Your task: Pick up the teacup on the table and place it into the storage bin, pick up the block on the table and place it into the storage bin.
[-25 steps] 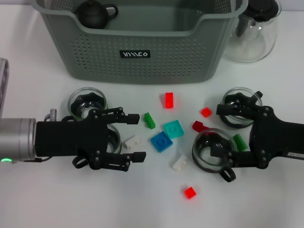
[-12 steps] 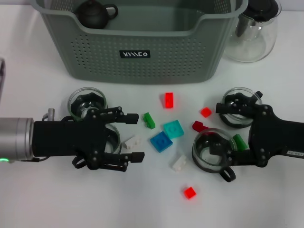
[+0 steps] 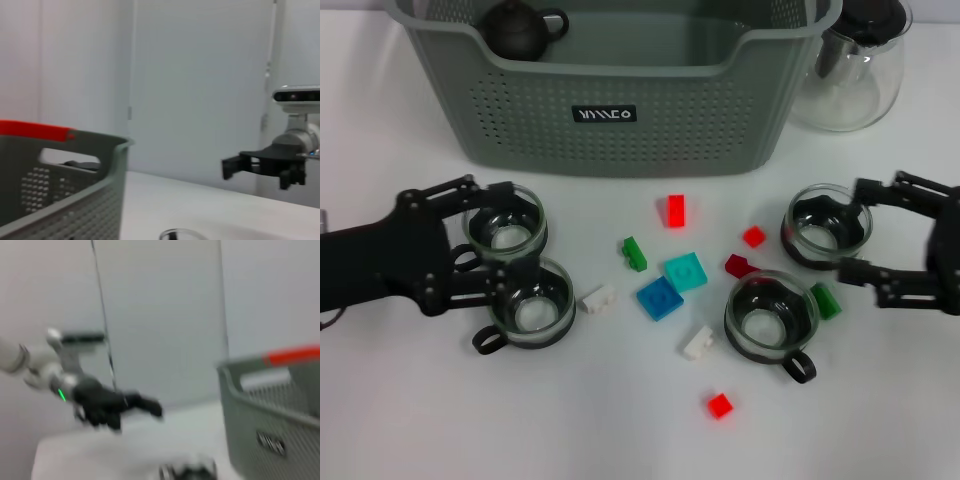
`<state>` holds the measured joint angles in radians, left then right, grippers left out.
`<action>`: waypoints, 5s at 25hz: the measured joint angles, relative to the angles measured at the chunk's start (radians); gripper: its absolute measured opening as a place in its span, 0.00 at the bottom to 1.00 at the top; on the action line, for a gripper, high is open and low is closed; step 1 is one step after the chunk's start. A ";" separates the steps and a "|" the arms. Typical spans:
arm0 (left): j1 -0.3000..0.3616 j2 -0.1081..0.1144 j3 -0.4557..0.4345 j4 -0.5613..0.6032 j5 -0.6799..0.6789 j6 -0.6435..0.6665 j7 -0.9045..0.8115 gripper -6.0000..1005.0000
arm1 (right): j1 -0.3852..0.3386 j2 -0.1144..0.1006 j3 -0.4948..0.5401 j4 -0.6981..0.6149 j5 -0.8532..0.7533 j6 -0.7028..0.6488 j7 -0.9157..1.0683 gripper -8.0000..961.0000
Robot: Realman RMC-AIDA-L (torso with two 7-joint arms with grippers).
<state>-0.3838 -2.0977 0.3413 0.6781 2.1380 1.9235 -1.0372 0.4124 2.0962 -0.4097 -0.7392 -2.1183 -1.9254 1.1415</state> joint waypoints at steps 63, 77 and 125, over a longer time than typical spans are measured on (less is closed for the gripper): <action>0.023 -0.016 -0.033 -0.061 0.000 -0.078 0.002 0.86 | 0.207 0.003 -0.936 -0.403 -0.465 0.448 0.942 0.19; 0.026 -0.020 -0.034 -0.062 -0.005 -0.095 0.004 0.86 | 0.194 -0.046 -0.341 -0.523 0.178 0.044 0.765 0.07; 0.025 -0.036 -0.032 -0.127 0.000 -0.178 0.000 0.86 | 0.888 0.001 -0.753 0.305 -0.635 1.113 1.477 0.07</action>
<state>-0.3586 -2.1337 0.3090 0.5506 2.1381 1.7456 -1.0372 1.3001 2.0969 -1.1632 -0.4337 -2.7538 -0.8128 2.6184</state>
